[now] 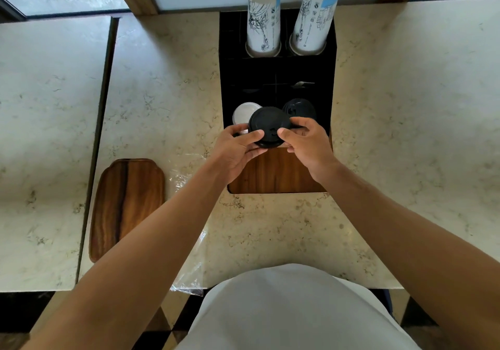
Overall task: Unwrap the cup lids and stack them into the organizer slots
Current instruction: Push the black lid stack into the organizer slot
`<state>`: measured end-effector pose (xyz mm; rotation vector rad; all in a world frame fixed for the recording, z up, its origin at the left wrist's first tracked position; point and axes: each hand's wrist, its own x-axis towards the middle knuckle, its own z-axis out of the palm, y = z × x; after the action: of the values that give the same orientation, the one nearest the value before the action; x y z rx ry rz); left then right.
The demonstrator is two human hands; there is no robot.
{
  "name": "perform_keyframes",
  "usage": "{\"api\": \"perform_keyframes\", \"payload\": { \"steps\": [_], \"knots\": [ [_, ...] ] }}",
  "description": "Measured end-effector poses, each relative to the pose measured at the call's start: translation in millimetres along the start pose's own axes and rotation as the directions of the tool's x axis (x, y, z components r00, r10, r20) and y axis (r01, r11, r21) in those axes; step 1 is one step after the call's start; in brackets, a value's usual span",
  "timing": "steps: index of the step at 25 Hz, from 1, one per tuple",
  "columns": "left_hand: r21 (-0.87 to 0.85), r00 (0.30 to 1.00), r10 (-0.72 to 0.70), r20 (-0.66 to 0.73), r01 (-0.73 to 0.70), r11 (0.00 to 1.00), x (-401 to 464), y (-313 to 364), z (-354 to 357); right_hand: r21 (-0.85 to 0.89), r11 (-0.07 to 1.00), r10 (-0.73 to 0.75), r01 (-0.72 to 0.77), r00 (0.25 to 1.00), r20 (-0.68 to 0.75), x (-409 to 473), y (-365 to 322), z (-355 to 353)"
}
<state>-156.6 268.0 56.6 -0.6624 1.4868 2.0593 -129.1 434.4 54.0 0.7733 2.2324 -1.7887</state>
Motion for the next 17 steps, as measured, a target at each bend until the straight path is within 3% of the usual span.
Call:
{"api": "perform_keyframes", "payload": {
  "steps": [8,17],
  "knots": [
    [0.265,0.983,0.088,0.159,-0.129,0.956,22.8,25.0,30.2,-0.031,1.0,-0.005,0.006,1.0,0.03,19.6,-21.6,-37.1],
    [0.401,0.981,0.156,0.118,-0.191,0.896,48.2,46.5,64.4,0.08,0.995,0.06,-0.059,0.998,-0.005,42.1,-28.0,-61.5]
  ]
}}
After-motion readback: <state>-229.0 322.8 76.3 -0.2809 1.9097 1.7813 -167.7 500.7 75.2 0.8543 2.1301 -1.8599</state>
